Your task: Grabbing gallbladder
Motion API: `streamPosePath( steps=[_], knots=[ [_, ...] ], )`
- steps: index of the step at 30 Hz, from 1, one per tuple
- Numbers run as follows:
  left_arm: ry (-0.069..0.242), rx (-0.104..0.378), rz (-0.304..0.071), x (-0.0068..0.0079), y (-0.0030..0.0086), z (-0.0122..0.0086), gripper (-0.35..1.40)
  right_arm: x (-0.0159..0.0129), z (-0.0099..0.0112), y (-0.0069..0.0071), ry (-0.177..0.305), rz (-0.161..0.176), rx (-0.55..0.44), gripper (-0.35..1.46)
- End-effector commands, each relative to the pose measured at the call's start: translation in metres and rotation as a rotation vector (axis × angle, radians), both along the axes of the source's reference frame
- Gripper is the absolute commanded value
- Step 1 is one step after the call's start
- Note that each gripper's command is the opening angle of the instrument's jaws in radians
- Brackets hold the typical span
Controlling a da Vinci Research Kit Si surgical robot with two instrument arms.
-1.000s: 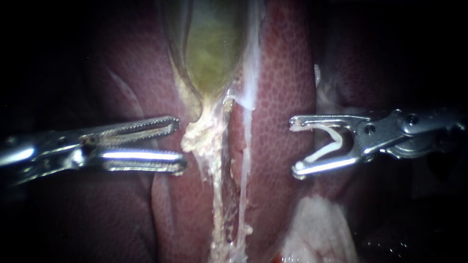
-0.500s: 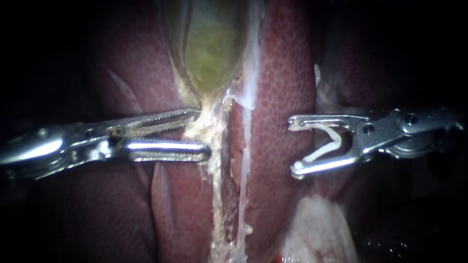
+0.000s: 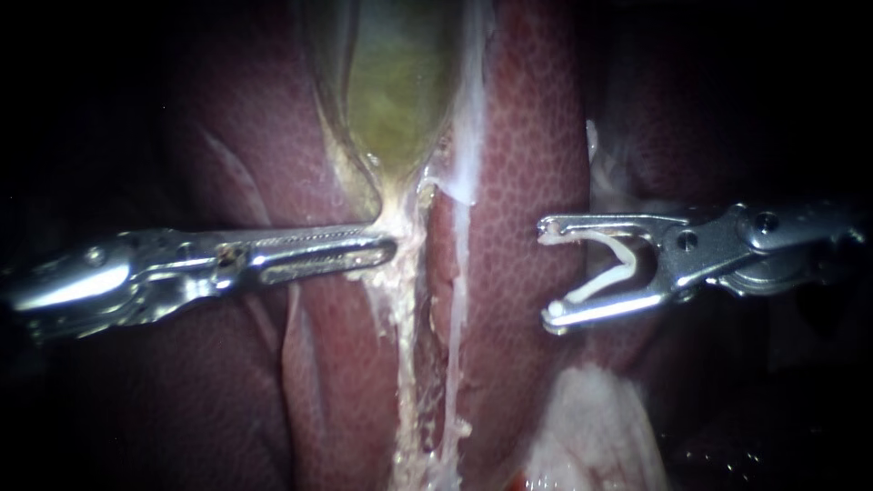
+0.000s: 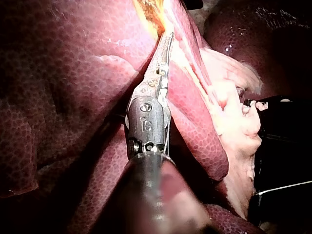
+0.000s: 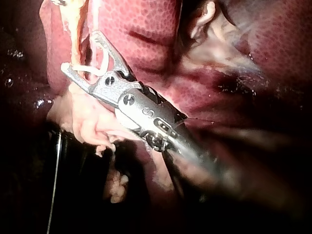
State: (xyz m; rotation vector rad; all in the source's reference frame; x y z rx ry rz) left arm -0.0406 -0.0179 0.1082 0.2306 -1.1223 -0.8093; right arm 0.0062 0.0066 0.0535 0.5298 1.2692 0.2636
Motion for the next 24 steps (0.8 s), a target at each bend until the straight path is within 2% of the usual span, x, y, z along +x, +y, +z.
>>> streamPosePath(
  steps=[1, 7, 10, 16, 24],
  knots=[
    [0.001, 0.001, 0.001, 0.0001, 0.0, -0.0001, -0.35, 0.0, 0.0, 0.0, 0.0, 0.0, 0.0, 0.6],
    [0.001, 0.003, 0.005, 0.0002, -0.0001, -0.0005, -0.35, 0.0, 0.0, 0.0, 0.0, 0.0, 0.0, 0.6],
    [-0.001, 0.006, 0.007, 0.0008, -0.0001, -0.0013, -0.35, 0.0, 0.0, 0.0, 0.0, 0.0, 0.0, 0.6],
    [-0.015, 0.019, 0.017, 0.0031, 0.0007, -0.0037, -0.35, 0.0, 0.0001, 0.0, 0.0, 0.0, 0.0, 0.6],
    [-0.03, 0.009, -0.024, 0.0061, 0.0027, -0.007, -0.35, 0.0, 0.0001, 0.0001, 0.0, 0.0, 0.0, 0.6]
  ],
)
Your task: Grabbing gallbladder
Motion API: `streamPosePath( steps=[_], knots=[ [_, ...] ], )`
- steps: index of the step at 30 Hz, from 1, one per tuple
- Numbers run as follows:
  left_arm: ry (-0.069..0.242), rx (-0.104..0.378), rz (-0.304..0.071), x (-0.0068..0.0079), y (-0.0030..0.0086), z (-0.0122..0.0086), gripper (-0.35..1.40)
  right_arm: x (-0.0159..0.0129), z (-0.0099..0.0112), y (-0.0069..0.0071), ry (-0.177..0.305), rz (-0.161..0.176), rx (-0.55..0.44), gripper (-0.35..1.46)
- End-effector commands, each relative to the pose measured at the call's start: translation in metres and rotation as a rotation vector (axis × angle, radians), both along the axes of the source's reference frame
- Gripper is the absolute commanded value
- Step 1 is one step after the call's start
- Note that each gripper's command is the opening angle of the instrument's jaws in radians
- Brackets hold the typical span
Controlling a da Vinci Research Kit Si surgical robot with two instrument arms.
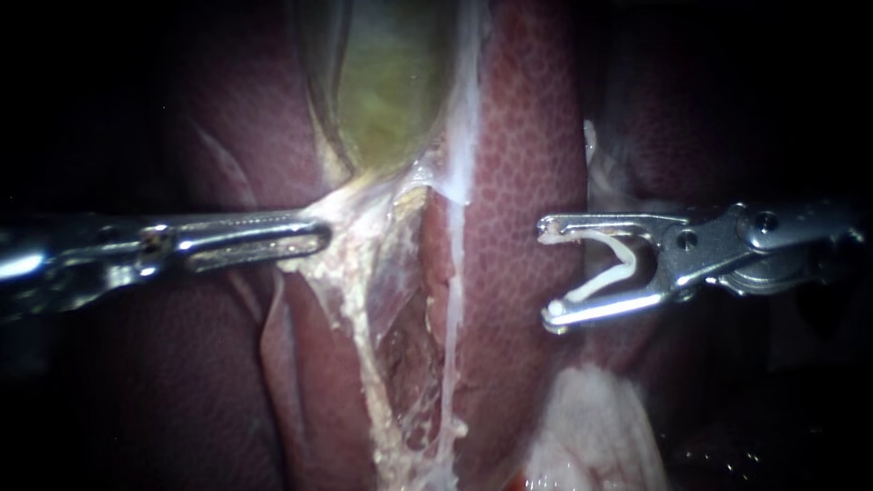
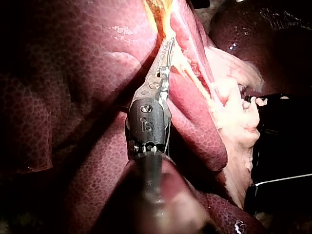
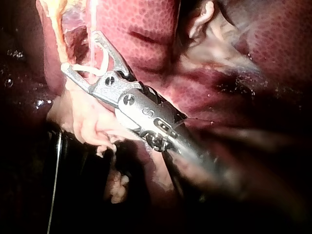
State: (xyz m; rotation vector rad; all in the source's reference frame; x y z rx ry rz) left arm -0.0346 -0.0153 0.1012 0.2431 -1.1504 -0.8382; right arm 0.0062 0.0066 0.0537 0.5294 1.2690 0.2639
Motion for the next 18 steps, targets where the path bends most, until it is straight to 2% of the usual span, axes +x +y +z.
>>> streamPosePath(
  steps=[1, 10, 18],
  knots=[
    [-0.003, -0.005, -0.005, 0.0003, 0.0002, -0.0004, -0.35, 0.0, 0.0, 0.0, 0.0, 0.0, 0.0, 0.6],
    [-0.002, -0.018, -0.023, 0.0019, 0.001, -0.0018, -0.35, 0.0, 0.0, 0.0, 0.0, 0.0, 0.0, 0.59],
    [0.003, -0.018, -0.029, 0.0019, 0.001, -0.0018, -0.35, 0.0, 0.0, 0.0, 0.0, 0.0, 0.0, 0.59]
  ],
)
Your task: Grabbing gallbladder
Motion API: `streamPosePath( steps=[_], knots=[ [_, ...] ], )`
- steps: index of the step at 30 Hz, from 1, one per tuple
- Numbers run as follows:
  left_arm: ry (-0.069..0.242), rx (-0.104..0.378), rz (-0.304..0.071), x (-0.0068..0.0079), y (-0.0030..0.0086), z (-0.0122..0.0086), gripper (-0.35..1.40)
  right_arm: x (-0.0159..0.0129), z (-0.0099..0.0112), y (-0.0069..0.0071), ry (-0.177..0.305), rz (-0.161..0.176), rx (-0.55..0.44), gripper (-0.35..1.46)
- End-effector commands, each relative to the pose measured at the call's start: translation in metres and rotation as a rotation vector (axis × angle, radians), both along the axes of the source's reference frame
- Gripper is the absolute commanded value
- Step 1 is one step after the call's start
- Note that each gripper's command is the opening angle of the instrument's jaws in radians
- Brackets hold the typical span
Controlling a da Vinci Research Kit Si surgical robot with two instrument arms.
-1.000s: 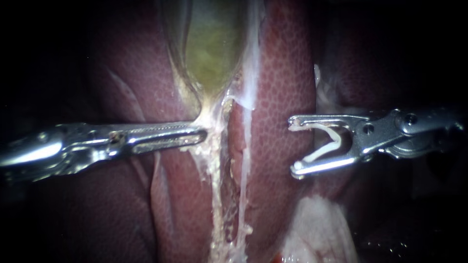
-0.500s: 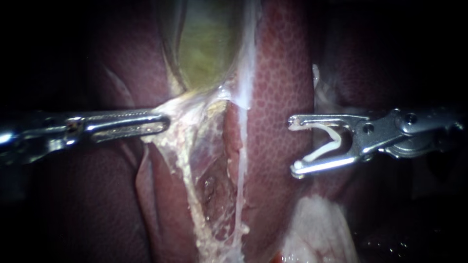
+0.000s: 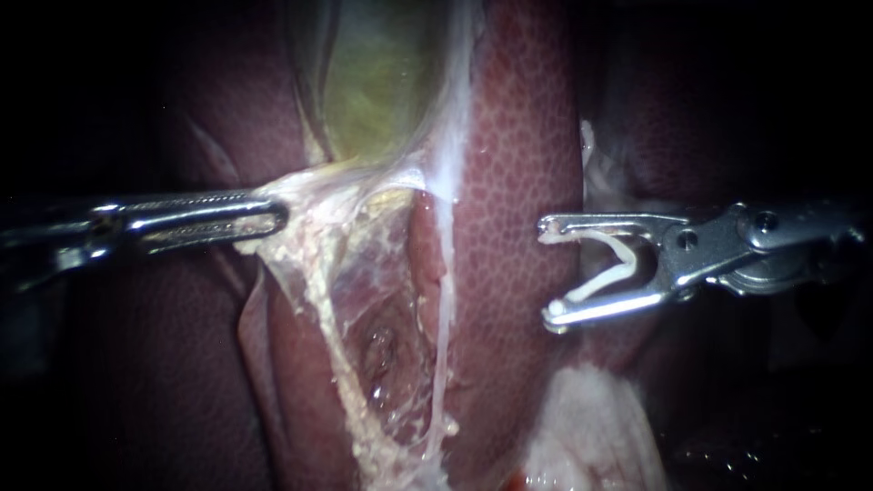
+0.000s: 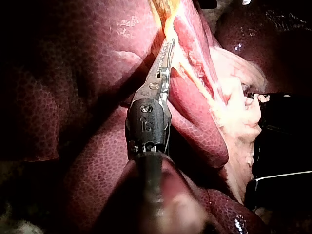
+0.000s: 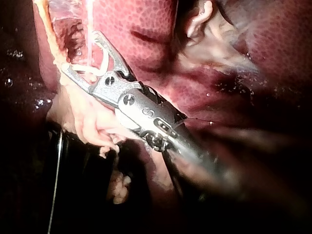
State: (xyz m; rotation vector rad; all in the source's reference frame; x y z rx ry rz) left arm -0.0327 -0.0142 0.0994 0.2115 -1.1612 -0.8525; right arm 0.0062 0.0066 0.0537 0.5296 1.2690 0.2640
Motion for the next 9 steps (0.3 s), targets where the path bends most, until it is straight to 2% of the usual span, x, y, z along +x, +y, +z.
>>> streamPosePath(
  steps=[1, 9],
  knots=[
    [0.001, 0.0, -0.001, 0.0, 0.0, 0.0, -0.35, 0.0, 0.0, 0.0, 0.0, 0.0, 0.0, 0.59],
    [0.003, 0.0, -0.005, -0.0001, 0.0, 0.0, -0.35, 0.0, 0.0, 0.0, 0.0, 0.0, 0.0, 0.59]
  ],
)
